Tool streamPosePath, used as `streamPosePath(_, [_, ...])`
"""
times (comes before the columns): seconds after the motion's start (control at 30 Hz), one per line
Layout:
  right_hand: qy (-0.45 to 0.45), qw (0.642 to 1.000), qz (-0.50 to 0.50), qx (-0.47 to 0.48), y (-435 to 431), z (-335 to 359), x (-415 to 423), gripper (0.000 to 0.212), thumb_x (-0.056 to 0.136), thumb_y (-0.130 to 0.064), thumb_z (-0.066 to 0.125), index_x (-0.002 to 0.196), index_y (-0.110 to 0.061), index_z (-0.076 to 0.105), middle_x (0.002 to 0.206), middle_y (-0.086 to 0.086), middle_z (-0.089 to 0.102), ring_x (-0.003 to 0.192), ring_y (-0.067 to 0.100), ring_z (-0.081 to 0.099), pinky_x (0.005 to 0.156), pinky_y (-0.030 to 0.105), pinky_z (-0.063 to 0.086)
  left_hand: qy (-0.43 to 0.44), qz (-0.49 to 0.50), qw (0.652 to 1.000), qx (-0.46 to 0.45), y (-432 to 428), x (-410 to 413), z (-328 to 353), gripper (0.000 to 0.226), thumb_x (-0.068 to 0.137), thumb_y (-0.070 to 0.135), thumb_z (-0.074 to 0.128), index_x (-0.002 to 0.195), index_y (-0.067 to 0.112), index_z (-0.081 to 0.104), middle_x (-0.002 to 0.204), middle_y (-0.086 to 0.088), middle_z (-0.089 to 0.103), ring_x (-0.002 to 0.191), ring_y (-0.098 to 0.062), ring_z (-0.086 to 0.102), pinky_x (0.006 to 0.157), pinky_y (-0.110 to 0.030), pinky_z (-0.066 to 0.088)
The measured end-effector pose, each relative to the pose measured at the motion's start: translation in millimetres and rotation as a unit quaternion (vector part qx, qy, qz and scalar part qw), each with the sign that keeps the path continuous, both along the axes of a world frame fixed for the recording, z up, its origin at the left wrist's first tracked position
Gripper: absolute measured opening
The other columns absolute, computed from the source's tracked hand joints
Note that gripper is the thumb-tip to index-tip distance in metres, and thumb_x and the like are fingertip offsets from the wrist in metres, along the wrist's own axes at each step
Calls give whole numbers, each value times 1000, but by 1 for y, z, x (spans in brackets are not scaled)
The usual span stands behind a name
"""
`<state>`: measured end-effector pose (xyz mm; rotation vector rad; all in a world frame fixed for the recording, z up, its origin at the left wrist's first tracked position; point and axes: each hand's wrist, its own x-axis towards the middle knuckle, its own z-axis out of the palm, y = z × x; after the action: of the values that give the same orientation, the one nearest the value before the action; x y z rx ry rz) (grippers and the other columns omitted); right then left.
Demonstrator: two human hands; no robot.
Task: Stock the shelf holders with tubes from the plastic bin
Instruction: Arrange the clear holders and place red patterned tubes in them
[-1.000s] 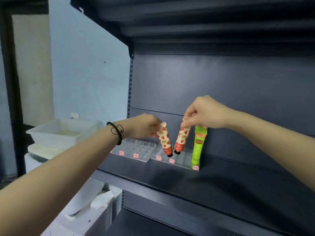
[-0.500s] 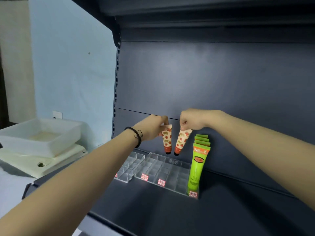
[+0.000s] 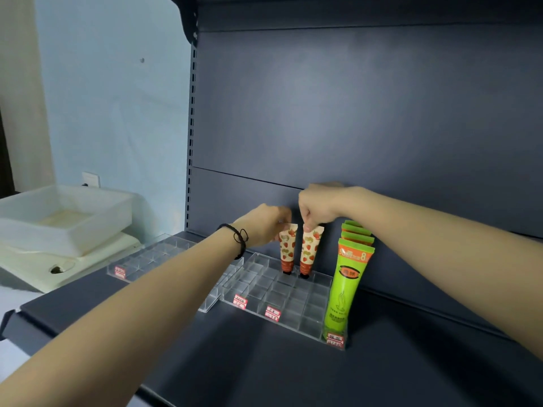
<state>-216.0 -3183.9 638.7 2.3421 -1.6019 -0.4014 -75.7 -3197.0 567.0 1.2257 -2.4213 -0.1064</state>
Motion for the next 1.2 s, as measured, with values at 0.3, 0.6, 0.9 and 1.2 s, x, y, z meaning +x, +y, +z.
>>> streamPosePath(0.3, [-12,1000,-11,22,-9,-9,-2,32,84,-37,70,100,-10,75,90,2,70,88,23,64,62,25,42,-6,20,999,24,-1,-7,-3,24,99,20,42,114,12,59,94,-4,65,75,-14,55,77,-29,47])
streamPosePath(0.6, [-30,999,-19,3,-4,-4,-9,34,83,-43,70,96,-11,74,97,4,70,90,24,64,59,26,41,-29,62,998,8,7,-12,-1,37,100,24,41,136,18,43,125,-10,60,109,-28,58,89,-37,49])
streamPosePath(0.9, [-53,991,57,-111,39,6,0,36,84,-56,61,91,-23,70,91,-3,69,87,20,63,59,26,41,-65,93,993,-31,49,29,15,36,96,41,43,131,30,43,122,-2,61,103,-25,60,79,-36,50])
streamPosePath(1.2, [-65,975,193,-91,167,-27,85,43,87,-67,44,86,-29,63,85,-10,63,84,15,56,60,29,37,-274,112,944,-146,207,154,7,41,91,61,35,81,26,55,83,0,58,85,-26,59,76,-32,47])
